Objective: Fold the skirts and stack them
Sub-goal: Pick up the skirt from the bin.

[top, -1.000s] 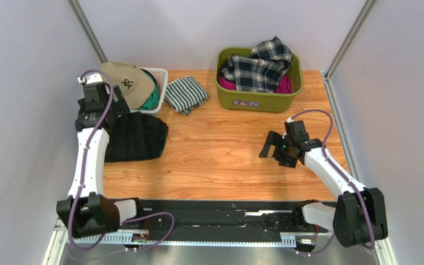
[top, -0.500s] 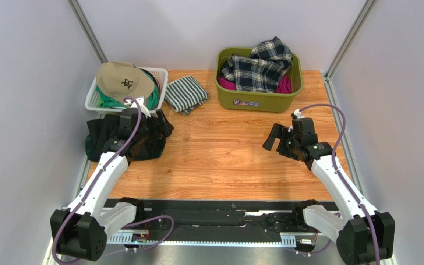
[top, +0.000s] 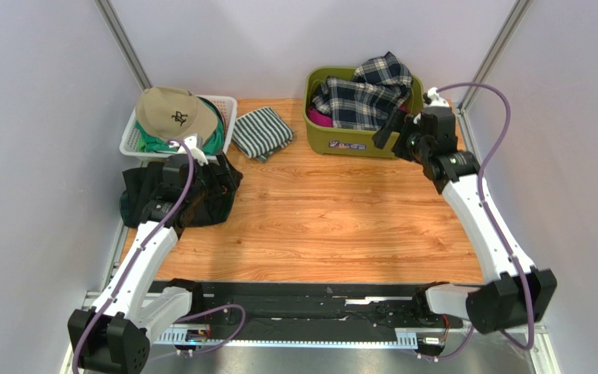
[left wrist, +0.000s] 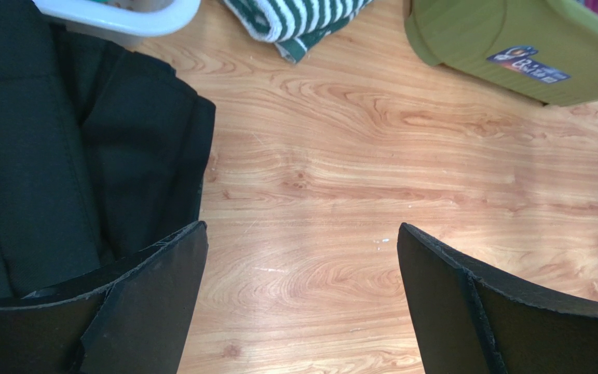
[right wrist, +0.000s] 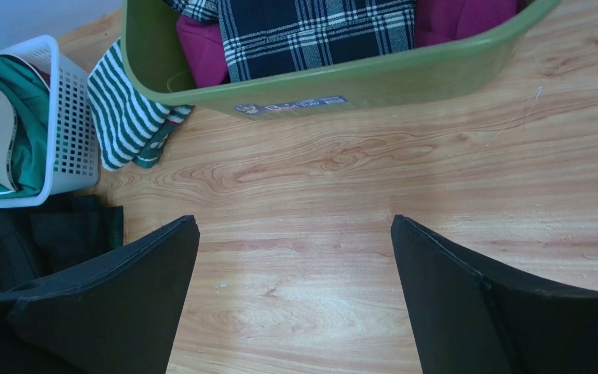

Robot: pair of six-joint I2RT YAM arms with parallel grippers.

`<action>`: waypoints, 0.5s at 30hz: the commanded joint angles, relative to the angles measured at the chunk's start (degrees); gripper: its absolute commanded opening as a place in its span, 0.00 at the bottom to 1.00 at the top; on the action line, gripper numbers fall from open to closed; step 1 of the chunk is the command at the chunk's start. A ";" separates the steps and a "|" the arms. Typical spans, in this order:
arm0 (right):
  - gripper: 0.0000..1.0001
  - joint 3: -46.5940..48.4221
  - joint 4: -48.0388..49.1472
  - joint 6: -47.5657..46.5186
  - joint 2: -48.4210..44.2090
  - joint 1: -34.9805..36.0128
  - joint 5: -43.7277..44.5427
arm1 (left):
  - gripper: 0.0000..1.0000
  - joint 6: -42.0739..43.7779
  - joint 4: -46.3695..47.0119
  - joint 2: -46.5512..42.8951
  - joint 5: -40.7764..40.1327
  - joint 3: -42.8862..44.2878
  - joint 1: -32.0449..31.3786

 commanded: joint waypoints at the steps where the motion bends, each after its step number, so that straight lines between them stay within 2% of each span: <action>1: 0.99 10.85 3.73 -2.37 8.28 2.07 1.67 | 0.99 0.93 -0.44 -3.34 -1.66 -0.50 -0.13; 5: 0.99 20.87 4.60 -5.70 17.94 4.88 4.31 | 0.99 1.28 -2.54 -4.13 -3.95 -0.50 -0.13; 6: 0.99 22.80 4.69 -6.58 22.75 5.32 5.27 | 0.99 1.37 -2.63 -4.13 -3.87 -0.50 -0.13; 10: 0.97 39.03 1.44 -10.01 36.57 7.08 8.27 | 0.99 1.37 -2.37 -3.52 -4.31 -0.50 -0.13; 13: 0.95 45.21 4.86 -11.77 47.20 8.31 12.65 | 0.99 1.90 -1.85 -2.20 -4.13 -0.94 -0.13; 15: 0.95 54.16 3.83 -12.30 52.39 8.14 14.16 | 0.99 2.16 -1.23 -0.63 -2.30 -0.94 -0.13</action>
